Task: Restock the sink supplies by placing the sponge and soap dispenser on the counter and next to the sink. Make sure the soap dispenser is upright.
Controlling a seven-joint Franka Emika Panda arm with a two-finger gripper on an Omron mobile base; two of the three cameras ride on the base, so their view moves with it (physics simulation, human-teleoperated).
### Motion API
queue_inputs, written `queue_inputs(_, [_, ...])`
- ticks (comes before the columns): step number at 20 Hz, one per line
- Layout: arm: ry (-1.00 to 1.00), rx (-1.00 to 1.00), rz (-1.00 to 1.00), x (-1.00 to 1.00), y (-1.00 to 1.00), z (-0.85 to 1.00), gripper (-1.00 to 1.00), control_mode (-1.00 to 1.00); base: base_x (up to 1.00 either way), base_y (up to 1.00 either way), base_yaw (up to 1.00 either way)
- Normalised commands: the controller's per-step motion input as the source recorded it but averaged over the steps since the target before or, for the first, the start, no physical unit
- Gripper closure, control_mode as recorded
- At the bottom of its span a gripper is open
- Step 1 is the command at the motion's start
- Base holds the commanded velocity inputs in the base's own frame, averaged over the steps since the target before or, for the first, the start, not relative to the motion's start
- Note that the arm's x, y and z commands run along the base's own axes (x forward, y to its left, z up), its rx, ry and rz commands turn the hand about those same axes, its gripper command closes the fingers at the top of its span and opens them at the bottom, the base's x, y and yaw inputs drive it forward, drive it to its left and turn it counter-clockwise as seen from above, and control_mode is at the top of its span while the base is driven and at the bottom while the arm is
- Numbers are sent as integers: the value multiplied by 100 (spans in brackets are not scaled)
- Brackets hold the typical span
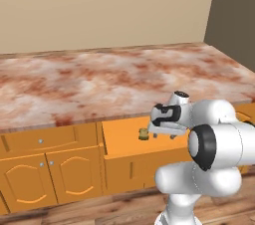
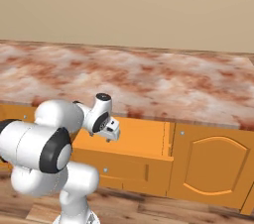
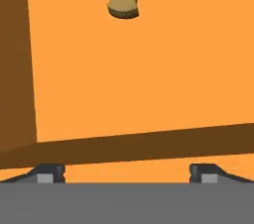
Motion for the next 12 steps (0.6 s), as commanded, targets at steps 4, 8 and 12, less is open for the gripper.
queue_inputs(4, [0, 0, 16, 42, 0, -29, -100, -100, 0, 0, 0])
queue_inputs(8, [0, 0, 13, 31, 0, -30, -100, -100, 0, 0, 0])
queue_inputs(12, [0, 0, 9, 13, 0, -30, -100, -100, 0, 0, 0])
